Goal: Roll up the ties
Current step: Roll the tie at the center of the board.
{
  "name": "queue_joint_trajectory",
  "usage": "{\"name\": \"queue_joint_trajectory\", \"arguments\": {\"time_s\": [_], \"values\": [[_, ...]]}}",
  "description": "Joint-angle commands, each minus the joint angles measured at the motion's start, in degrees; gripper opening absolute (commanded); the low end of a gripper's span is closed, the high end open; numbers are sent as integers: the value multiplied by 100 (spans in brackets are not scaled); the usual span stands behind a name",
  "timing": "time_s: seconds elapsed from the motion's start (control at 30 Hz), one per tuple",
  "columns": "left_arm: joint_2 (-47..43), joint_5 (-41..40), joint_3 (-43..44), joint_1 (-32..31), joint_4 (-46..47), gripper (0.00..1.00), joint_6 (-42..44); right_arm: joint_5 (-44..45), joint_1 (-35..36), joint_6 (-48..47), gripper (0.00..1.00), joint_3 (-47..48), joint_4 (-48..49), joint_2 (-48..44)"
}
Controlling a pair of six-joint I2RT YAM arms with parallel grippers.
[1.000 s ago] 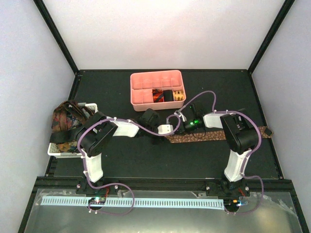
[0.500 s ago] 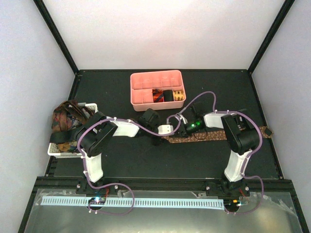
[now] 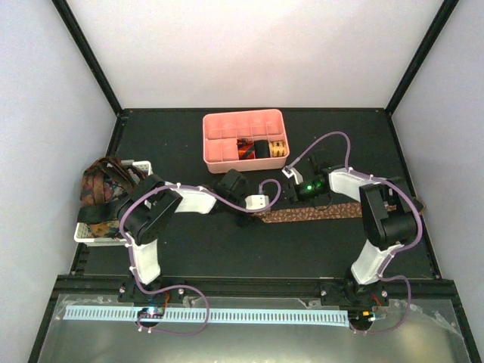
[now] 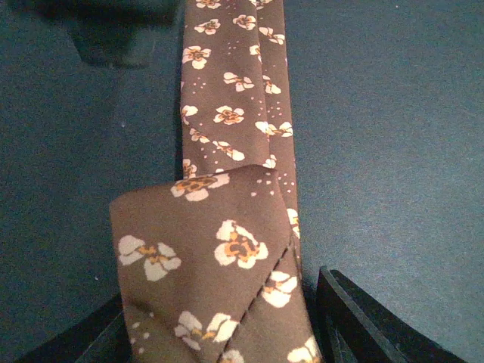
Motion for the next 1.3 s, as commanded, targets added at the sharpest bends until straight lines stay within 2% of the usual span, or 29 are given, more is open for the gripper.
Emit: {"name": "queue_joint_trajectory", "arguments": {"time_s": [0.0,0.23,0.3,0.47,0.63,0.8,1.03,1.13,1.27], "values": [[-27,-5,-21,-50,-165,55,31,156,127,127,49,166,18,300],[-24,-39,-18,-51,-137,55,-20,-87,326,407,47,121,323,711],[-18,-43,-19,-49,-95,55,-59,-135,329,402,37,126,344,761],[-37,-24,-90,-50,67,59,-161,-47,309,233,2,87,207,716],[-313,-102,-486,24,789,75,-710,2,86,67,2,-182,86,451],[-373,-34,-956,28,1616,79,-886,6,53,53,2,-408,291,629],[-325,-184,-1012,33,1642,77,-1020,139,24,103,2,-529,394,634],[-187,63,-982,28,1678,70,-1077,62,-4,135,2,-509,442,727],[-203,-78,-1037,26,1869,60,-1149,-302,-43,256,2,-545,606,656]]}}
